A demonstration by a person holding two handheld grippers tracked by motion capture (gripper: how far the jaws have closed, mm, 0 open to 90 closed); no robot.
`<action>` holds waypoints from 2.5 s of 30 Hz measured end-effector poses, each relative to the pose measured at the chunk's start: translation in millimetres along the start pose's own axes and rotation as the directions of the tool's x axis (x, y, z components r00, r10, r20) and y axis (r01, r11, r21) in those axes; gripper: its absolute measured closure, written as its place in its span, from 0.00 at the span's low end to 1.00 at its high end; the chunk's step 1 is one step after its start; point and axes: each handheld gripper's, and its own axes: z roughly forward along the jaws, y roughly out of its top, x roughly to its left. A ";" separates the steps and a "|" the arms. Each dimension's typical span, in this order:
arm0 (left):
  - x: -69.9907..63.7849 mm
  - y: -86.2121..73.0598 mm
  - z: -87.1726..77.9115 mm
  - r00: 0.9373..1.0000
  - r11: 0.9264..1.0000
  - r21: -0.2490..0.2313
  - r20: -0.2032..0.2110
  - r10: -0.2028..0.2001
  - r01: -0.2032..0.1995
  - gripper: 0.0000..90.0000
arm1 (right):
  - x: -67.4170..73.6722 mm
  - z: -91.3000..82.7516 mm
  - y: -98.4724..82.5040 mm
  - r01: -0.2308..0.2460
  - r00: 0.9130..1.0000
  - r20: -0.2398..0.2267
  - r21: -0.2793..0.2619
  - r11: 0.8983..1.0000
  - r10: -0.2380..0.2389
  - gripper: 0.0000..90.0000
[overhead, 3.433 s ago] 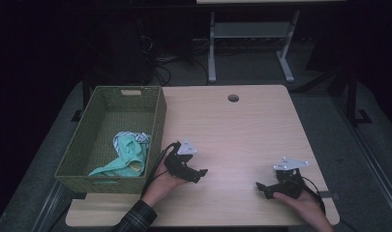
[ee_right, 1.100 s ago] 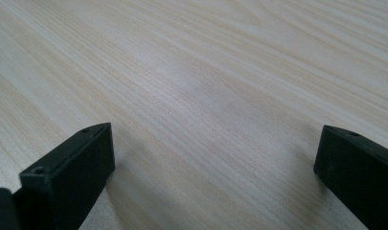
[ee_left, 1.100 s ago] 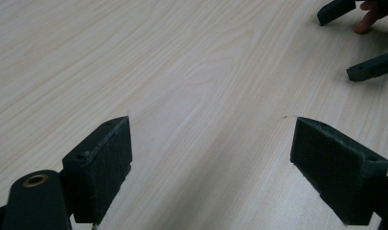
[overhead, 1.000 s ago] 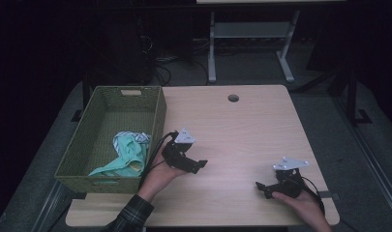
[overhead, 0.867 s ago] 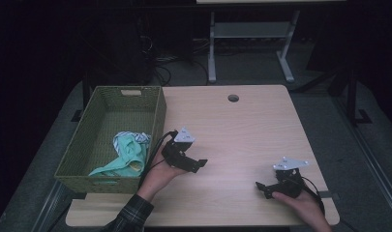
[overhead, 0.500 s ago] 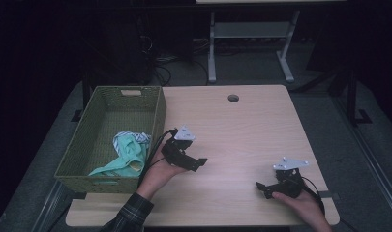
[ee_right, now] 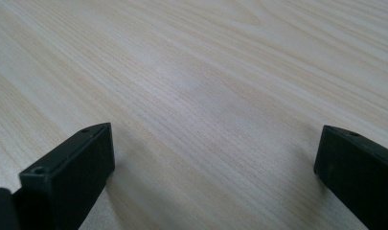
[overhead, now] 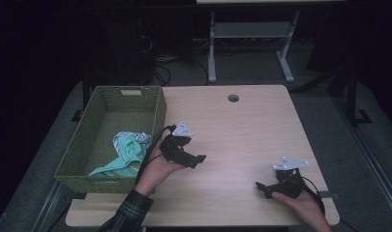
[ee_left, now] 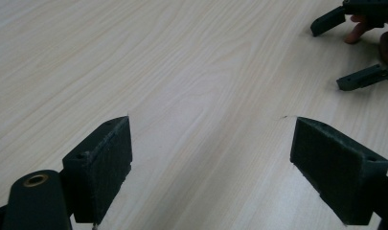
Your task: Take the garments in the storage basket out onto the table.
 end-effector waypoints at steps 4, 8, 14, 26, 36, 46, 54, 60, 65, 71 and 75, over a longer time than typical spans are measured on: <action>3.1 0.9 -0.3 1.000 1.000 -0.008 0.012 -0.008 0.008 0.15 | -0.2 0.5 0.7 -0.008 1.000 0.005 0.002 1.000 0.008 0.00; 6.5 5.5 -5.9 1.000 1.000 -0.006 0.001 -0.017 0.017 0.15 | -0.2 1.0 1.1 -0.011 1.000 0.011 0.002 1.000 0.011 0.00; 11.5 8.7 -18.4 1.000 1.000 0.017 -0.007 0.001 -0.001 0.18 | -0.2 1.0 1.1 -0.011 1.000 0.011 0.002 1.000 0.011 0.00; 20.8 6.3 -38.9 0.999 0.999 -0.020 -0.023 -0.043 0.042 0.19 | -0.6 1.1 1.2 -0.006 1.000 0.012 0.001 1.000 0.006 0.00; 27.3 3.8 -49.3 0.998 0.999 -0.033 -0.034 -0.044 0.043 0.19 | -0.6 1.0 1.2 -0.006 1.000 0.011 0.001 1.000 0.006 0.00; 36.5 -1.1 -61.2 0.997 0.998 -0.048 -0.055 -0.053 0.051 0.19 | -0.5 1.0 1.2 -0.006 1.000 0.010 0.001 1.000 0.006 0.00; 43.2 -5.9 -70.3 0.996 0.997 -0.050 -0.070 -0.063 0.060 0.19 | -0.5 0.9 1.3 -0.006 1.000 0.010 0.002 1.000 0.006 0.00; 50.7 -10.7 -81.0 0.993 0.995 -0.062 -0.089 -0.077 0.072 0.19 | -0.5 1.0 1.2 -0.005 1.000 0.010 0.001 1.000 0.005 0.00; 55.6 -15.0 -89.7 0.990 0.994 -0.072 -0.105 -0.089 0.082 0.19 | -0.5 1.0 1.2 -0.006 1.000 0.009 0.001 1.000 0.006 0.00; 62.1 -20.8 -99.3 0.986 0.993 -0.073 -0.130 -0.102 0.093 0.19 | -0.6 1.1 1.2 -0.004 1.000 0.009 0.000 1.000 0.004 0.00; 67.1 -25.8 -103.1 0.983 0.991 -0.075 -0.142 -0.118 0.109 0.19 | -0.5 1.1 1.2 -0.004 1.000 0.009 0.000 1.000 0.004 0.00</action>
